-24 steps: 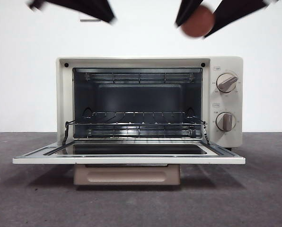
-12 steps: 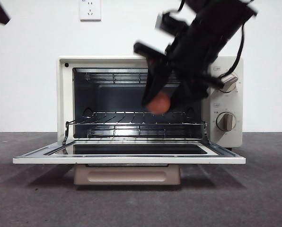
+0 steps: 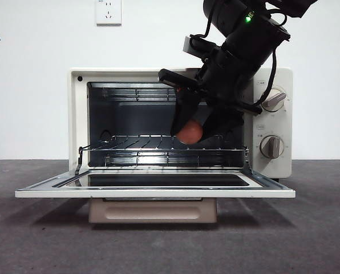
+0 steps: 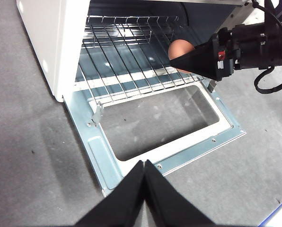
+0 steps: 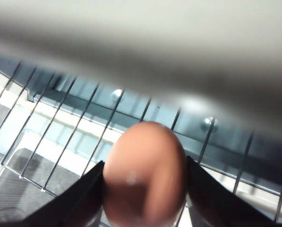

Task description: Eggoven

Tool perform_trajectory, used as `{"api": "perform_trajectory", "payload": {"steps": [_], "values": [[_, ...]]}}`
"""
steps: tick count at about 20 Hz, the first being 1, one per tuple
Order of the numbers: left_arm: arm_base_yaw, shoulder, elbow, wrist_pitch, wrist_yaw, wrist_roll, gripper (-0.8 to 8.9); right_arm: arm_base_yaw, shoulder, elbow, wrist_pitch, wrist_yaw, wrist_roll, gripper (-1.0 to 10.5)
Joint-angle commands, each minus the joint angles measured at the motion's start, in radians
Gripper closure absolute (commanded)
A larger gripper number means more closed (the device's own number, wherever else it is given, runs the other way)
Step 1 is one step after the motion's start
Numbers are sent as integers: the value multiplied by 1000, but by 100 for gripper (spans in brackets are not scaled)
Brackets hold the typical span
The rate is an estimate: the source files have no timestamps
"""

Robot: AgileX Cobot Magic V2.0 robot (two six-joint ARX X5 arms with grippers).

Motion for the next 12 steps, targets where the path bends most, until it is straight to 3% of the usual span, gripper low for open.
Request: {"api": "perform_trajectory", "payload": {"steps": [1,7,10,12], "values": [[1,5,2,10,6,5,807,7,41,10,-40,-2,4,944],[1,5,2,11,6,5,807,18,41,10,-95,6,-14,944],[1,5,2,11,6,5,807,38,41,10,-114,74,-26,944],[1,5,2,11,6,5,807,42,41,10,-109,76,-25,943]]}}
